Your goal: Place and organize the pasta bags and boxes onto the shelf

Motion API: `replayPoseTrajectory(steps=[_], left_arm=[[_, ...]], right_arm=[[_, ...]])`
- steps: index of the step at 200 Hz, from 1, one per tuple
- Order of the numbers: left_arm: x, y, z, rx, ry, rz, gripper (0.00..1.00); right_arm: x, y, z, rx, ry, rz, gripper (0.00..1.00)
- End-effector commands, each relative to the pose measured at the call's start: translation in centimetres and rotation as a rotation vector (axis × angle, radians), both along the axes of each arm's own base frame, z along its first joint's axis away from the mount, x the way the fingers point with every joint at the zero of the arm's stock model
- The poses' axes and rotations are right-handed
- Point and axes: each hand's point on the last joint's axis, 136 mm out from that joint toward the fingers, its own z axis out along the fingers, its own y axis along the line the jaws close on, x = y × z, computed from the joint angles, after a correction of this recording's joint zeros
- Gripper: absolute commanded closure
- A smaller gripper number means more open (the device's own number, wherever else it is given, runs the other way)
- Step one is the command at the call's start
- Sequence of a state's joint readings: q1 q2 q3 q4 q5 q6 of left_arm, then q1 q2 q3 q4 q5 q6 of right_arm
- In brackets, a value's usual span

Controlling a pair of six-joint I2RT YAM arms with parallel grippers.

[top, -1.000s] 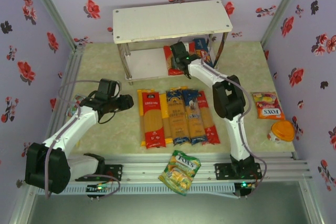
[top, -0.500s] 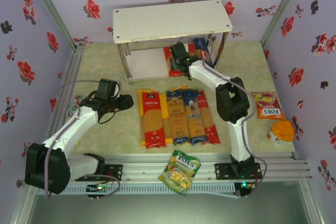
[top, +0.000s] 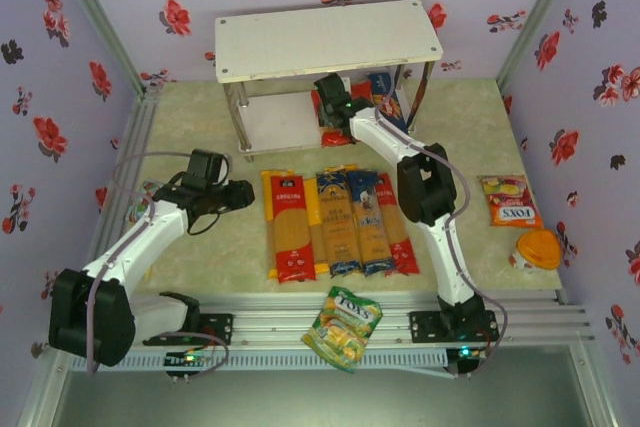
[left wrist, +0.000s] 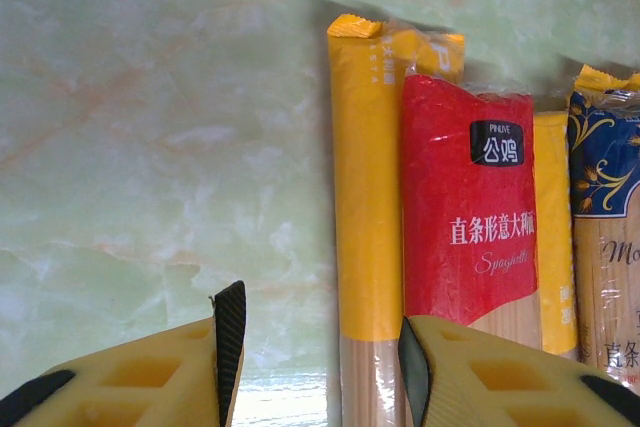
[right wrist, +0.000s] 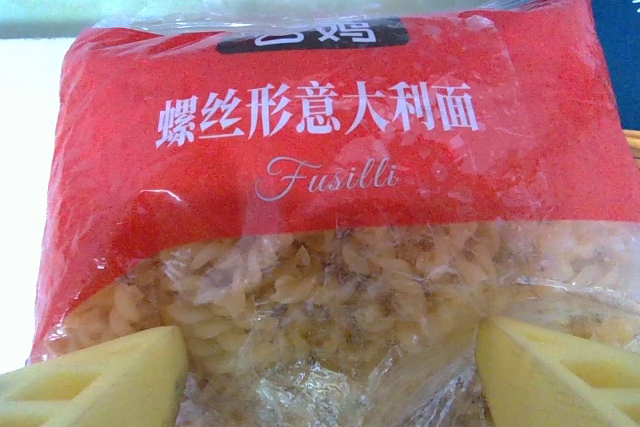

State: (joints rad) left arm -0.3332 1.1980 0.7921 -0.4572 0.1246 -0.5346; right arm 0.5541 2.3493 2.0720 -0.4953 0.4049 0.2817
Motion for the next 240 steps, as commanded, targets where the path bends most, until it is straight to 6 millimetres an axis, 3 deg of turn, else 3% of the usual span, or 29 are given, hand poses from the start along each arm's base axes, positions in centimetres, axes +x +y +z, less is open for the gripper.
replayPoseTrajectory(steps=[1, 55, 89, 119, 138, 162, 207, 240], left_arm=[[0.6, 0.1, 0.6, 0.012, -0.014, -0.017, 0.53], [0.4, 0.2, 0.7, 0.013, -0.011, -0.017, 0.53], [0.2, 0.3, 0.8, 0.012, -0.012, -0.014, 0.53], [0.1, 0.3, 0.9, 0.010, -0.016, -0.014, 0.52], [0.1, 0.4, 0.9, 0.011, -0.017, -0.013, 0.52], [0.0, 0.5, 0.7, 0.017, -0.019, -0.007, 0.52], [0.1, 0.7, 1.1, 0.017, -0.037, -0.003, 0.52], [0.1, 0.8, 1.4, 0.021, -0.047, -0.005, 0.52]], right_arm=[[0.5, -0.8, -2.2, 0.001, 0.031, -0.046, 0.23], [2.2, -1.4, -3.7, 0.029, 0.032, -0.086, 0.22], [1.8, -1.9, -4.0, 0.023, 0.056, -0.085, 0.21], [1.1, -0.3, -3.4, 0.109, 0.032, 0.002, 0.13], [1.0, 0.0, -2.2, 0.144, -0.027, 0.028, 0.06], [1.0, -0.4, -0.5, 0.144, -0.072, 0.024, 0.06], [0.0, -0.7, 4.6, 0.181, -0.202, 0.030, 0.06], [-1.5, -1.2, 5.9, 0.146, -0.217, 0.024, 0.07]])
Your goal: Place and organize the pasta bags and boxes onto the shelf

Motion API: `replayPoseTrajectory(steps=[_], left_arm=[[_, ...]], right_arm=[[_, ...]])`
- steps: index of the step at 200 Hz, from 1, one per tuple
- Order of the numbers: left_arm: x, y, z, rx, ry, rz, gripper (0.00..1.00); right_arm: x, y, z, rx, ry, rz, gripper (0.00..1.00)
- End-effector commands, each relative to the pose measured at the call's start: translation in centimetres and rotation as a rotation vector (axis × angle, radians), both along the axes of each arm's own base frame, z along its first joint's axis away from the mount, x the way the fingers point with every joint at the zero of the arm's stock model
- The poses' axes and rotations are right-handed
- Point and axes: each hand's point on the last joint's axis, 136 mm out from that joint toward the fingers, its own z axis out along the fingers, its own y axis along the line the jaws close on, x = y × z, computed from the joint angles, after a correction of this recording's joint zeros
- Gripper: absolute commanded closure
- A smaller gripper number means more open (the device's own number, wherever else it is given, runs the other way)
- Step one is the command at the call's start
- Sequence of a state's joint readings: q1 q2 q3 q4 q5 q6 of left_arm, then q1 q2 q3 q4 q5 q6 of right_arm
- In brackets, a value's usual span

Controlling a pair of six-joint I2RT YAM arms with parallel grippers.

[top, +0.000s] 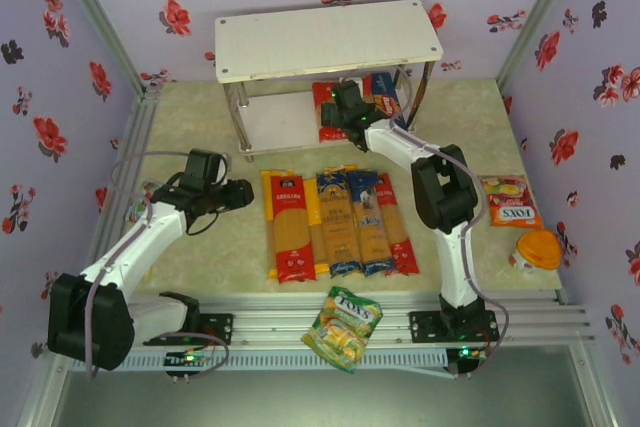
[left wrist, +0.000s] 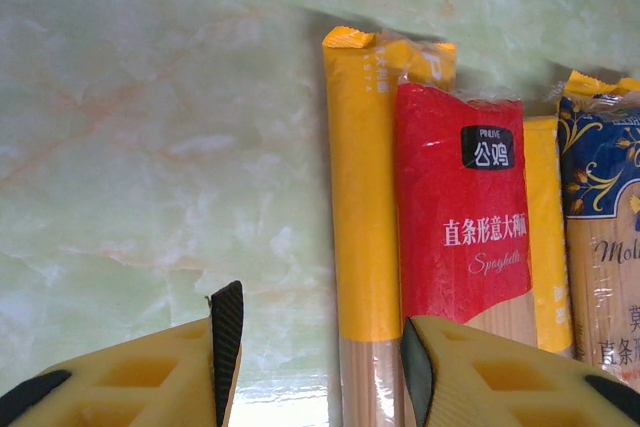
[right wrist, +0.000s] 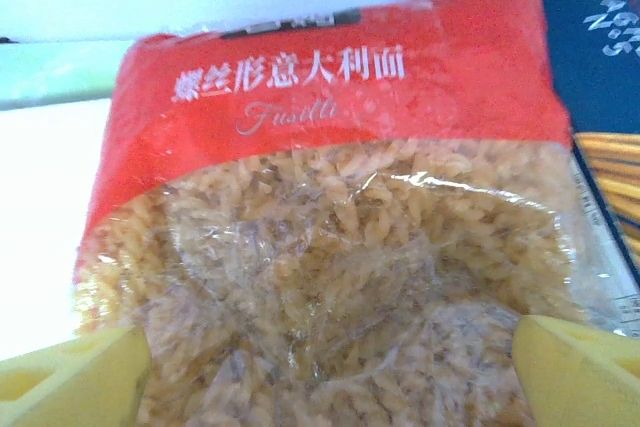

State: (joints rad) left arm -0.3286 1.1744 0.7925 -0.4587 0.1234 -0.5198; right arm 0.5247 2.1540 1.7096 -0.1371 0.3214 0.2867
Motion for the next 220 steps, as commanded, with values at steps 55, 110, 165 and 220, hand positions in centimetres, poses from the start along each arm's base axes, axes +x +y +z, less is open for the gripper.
replayPoseTrajectory(steps=[55, 110, 165, 220], left_arm=[[0.0, 0.7, 0.8, 0.026, -0.027, -0.004, 0.53], [-0.1, 0.7, 0.8, 0.026, -0.025, -0.006, 0.54], [-0.6, 0.5, 1.6, 0.024, -0.043, 0.004, 0.55], [-1.6, -0.6, 0.9, 0.087, -0.028, -0.020, 0.56]], right_arm=[[-3.4, -2.4, 1.7, -0.057, 0.016, -0.072, 0.53], [-3.6, -3.2, 0.1, -0.111, 0.070, -0.100, 0.64], [-4.6, -3.0, -2.5, -0.114, 0.163, -0.084, 0.64], [-5.4, -2.6, -3.2, -0.104, 0.219, -0.056, 0.64]])
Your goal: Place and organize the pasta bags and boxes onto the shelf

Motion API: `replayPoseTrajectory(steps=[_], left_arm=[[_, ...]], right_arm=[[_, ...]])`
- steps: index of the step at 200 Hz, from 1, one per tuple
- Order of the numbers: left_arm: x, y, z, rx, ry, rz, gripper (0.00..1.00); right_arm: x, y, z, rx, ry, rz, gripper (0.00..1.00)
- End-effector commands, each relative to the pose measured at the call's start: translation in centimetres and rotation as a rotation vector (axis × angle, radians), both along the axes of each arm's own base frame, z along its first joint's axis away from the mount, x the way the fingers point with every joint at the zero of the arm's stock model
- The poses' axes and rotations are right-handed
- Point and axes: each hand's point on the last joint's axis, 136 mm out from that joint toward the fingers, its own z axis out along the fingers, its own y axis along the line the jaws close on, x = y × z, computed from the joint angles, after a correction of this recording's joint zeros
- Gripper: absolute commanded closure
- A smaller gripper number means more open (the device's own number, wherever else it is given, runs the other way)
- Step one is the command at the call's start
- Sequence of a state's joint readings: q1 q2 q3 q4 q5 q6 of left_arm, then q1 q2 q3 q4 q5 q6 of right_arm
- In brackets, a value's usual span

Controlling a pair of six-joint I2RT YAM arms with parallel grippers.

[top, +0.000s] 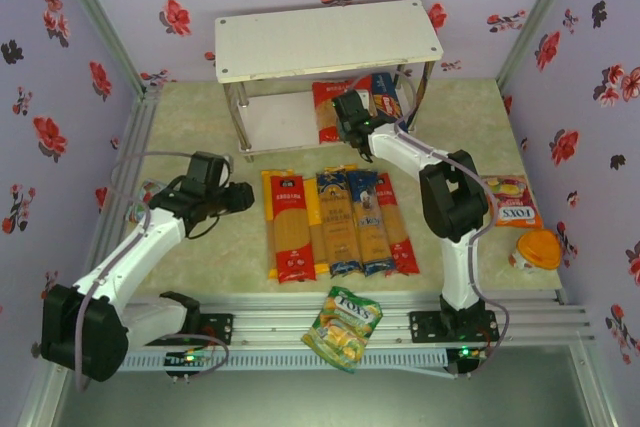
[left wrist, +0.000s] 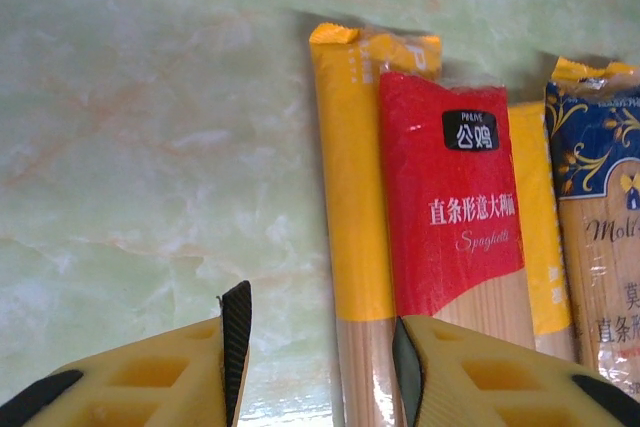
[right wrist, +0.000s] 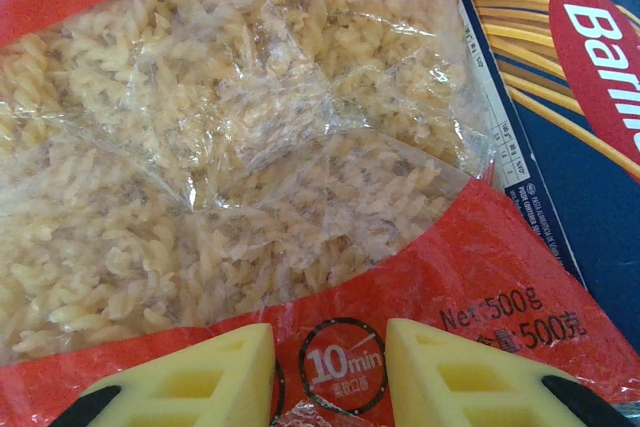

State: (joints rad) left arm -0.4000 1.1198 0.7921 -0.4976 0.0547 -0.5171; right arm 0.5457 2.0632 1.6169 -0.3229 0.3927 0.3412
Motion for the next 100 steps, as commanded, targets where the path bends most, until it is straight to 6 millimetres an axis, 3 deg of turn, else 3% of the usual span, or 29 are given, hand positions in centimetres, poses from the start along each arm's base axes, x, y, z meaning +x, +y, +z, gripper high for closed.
replayPoseTrajectory(steps=[1, 43, 58, 76, 100], left_arm=[[-0.3, 0.0, 0.0, 0.041, 0.005, 0.013, 0.56], [-0.8, -1.0, -0.3, 0.066, 0.013, -0.006, 0.56], [-1.1, -1.4, -0.4, 0.069, 0.016, -0.014, 0.55], [-1.5, -1.9, -0.4, 0.067, 0.021, -0.024, 0.54], [-2.1, -2.9, -0.6, 0.067, 0.027, -0.045, 0.53]], right_arm=[[-0.9, 0.1, -1.6, -0.005, 0.083, 0.007, 0.64], [-1.0, 0.2, -1.5, -0.005, 0.137, 0.026, 0.58], [-1.2, 0.4, -1.2, 0.009, 0.160, 0.039, 0.52], [-1.4, 0.5, 0.6, 0.040, 0.119, 0.046, 0.32], [-2.1, 0.7, 3.9, 0.080, 0.057, 0.070, 0.21]])
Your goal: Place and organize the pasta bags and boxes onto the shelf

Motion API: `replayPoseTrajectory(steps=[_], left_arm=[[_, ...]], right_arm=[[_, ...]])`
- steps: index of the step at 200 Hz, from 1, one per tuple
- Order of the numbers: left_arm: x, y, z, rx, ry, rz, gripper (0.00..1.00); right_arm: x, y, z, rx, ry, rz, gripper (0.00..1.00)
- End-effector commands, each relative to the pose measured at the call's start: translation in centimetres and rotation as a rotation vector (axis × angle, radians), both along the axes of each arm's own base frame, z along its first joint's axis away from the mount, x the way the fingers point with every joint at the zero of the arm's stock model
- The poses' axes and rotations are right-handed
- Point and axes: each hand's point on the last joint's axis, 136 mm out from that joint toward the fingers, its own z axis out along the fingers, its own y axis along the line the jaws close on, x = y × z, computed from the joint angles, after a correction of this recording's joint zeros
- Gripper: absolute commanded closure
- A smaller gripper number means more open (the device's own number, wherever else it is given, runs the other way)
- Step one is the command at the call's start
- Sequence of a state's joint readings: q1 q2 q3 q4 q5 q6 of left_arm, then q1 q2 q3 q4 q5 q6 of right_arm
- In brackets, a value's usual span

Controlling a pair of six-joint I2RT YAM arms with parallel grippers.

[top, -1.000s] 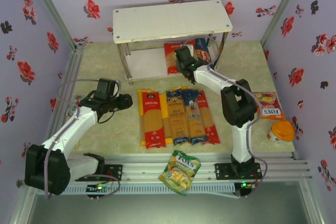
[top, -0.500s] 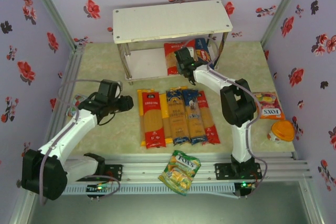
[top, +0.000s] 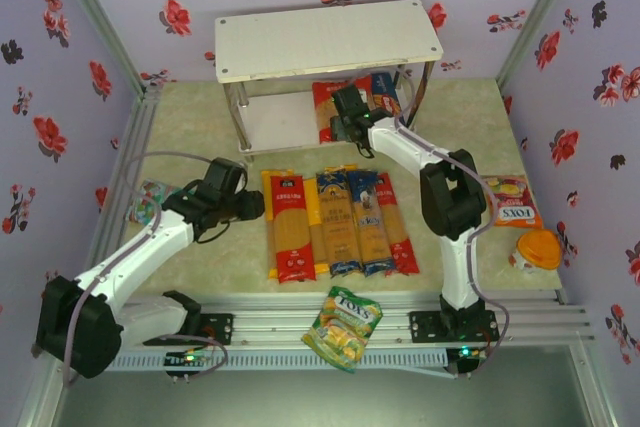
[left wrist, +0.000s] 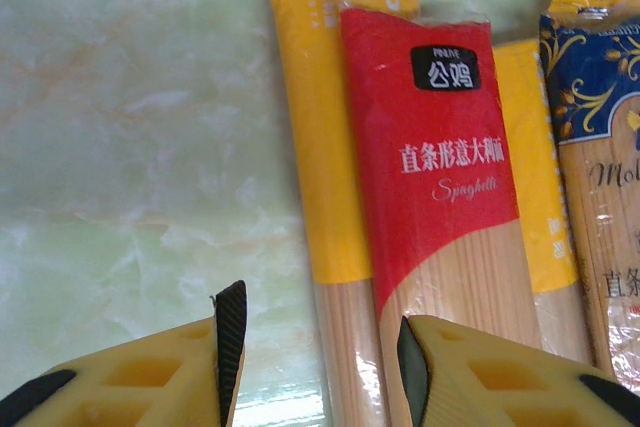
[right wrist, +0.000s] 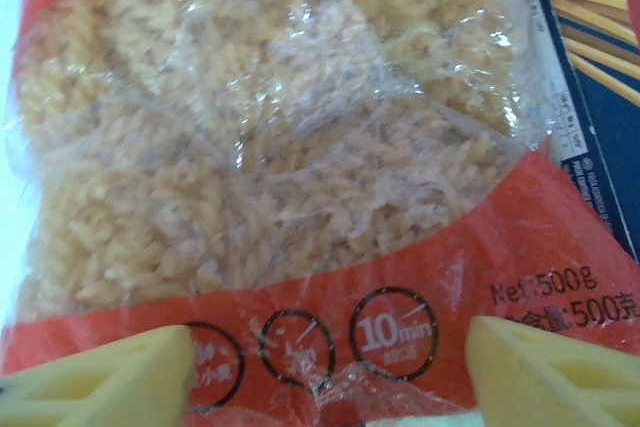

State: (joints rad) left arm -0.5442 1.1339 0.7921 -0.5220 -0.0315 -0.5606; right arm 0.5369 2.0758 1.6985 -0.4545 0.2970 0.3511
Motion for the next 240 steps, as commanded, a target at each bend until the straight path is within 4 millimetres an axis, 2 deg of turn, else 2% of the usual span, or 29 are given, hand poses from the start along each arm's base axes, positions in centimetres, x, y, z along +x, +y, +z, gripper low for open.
replayPoseTrajectory(steps=[1, 37, 71, 95, 109, 141, 180, 240], left_arm=[[-0.4, -0.5, 0.1, 0.012, 0.011, 0.014, 0.53], [-1.3, -2.5, -0.7, 0.010, 0.034, -0.024, 0.47], [-2.0, -3.8, -1.9, 0.037, 0.073, -0.037, 0.46], [-2.6, -4.6, -3.0, 0.039, 0.118, -0.041, 0.43], [-3.0, -5.0, -3.6, 0.031, 0.146, -0.040, 0.36], [-3.3, -6.2, -4.3, -0.011, 0.181, -0.044, 0.30], [-3.2, -6.8, -5.2, -0.016, 0.211, -0.046, 0.29], [-2.9, -7.6, -5.9, -0.010, 0.240, -0.065, 0.28]], right_arm=[[-1.4, -0.1, 3.8, 0.045, -0.037, 0.022, 0.21], [-4.8, 0.5, 7.8, 0.090, -0.086, 0.078, 0.13], [-8.9, 0.7, 8.3, 0.155, -0.053, 0.117, 0.06], [-11.0, 0.1, 8.4, 0.190, -0.046, 0.115, 0.02], [-11.9, -0.3, 8.8, 0.214, -0.058, 0.113, 0.01], [-12.7, -0.9, 9.8, 0.233, -0.085, 0.112, 0.01], [-12.8, -1.1, 10.6, 0.241, -0.110, 0.117, 0.01], [-12.8, -1.8, 10.4, 0.236, -0.106, 0.106, 0.01]])
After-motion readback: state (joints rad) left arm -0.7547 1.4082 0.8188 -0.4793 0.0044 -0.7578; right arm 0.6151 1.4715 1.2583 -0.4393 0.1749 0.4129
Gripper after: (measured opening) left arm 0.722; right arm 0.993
